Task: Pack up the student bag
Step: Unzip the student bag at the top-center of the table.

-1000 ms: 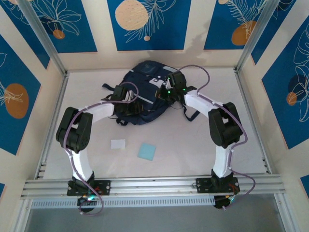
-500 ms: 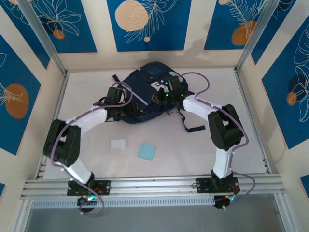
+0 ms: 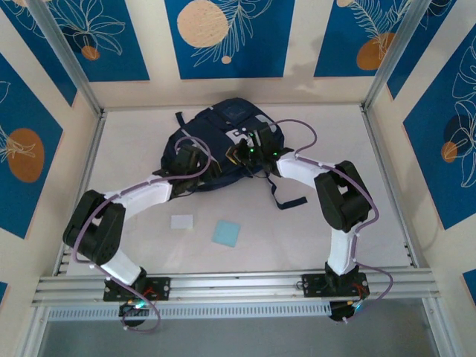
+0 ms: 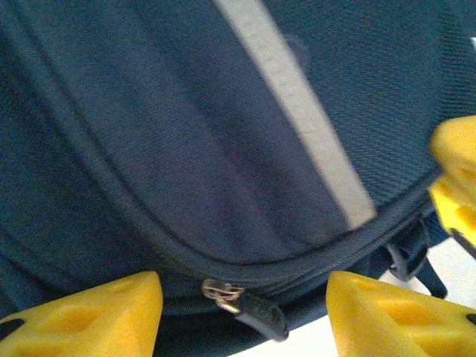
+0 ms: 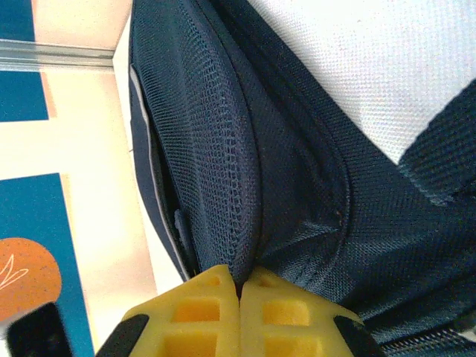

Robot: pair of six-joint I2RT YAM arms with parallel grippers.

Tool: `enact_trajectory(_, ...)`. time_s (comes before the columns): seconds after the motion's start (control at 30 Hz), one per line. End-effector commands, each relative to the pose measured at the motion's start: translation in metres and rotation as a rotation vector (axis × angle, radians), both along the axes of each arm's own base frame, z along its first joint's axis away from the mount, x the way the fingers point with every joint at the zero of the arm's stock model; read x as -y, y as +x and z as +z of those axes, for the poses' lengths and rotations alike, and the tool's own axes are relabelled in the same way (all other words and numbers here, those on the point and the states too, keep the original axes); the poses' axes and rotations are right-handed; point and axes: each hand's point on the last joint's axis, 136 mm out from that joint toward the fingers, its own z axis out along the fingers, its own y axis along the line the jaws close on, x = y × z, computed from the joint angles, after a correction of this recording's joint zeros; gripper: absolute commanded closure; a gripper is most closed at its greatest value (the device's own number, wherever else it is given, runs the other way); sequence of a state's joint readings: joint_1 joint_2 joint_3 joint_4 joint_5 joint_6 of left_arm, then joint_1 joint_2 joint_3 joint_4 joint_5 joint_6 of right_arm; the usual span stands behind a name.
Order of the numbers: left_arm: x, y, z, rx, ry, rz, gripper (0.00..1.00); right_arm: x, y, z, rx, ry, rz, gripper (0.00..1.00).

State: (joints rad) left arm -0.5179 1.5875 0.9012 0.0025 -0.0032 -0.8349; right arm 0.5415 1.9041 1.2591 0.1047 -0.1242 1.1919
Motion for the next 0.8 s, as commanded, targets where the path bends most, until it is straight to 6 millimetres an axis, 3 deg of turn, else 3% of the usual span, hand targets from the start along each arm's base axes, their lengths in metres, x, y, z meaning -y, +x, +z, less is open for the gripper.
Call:
enact_trajectory(0.0,-0.004,0.003,-0.011,-0.011,-0.034,0.093,0.4,-0.017,0.0,0.021,0.045,0.102,0.043,1.0)
enact_trajectory(0.2,0.011,0.016,-0.015,-0.018,-0.083,0.098,0.42,-0.022,-0.002,0.02,0.036,0.129,0.05,1.0)
enact_trajectory(0.33,0.017,0.015,-0.031,-0.042,-0.014,0.048,0.59,-0.017,0.0,0.016,0.027,0.136,0.039,1.0)
enact_trajectory(0.47,0.004,0.002,-0.044,-0.056,0.092,0.002,0.8,-0.007,0.002,0.016,0.024,0.142,0.025,1.0)
enact_trajectory(0.67,-0.022,-0.009,-0.044,-0.056,0.32,-0.084,0.81,0.008,0.005,0.017,0.033,0.145,0.001,1.0)
enact_trajectory(0.77,-0.026,-0.006,-0.051,-0.083,0.384,-0.108,0.67,0.008,0.006,0.018,0.039,0.148,0.004,1.0)
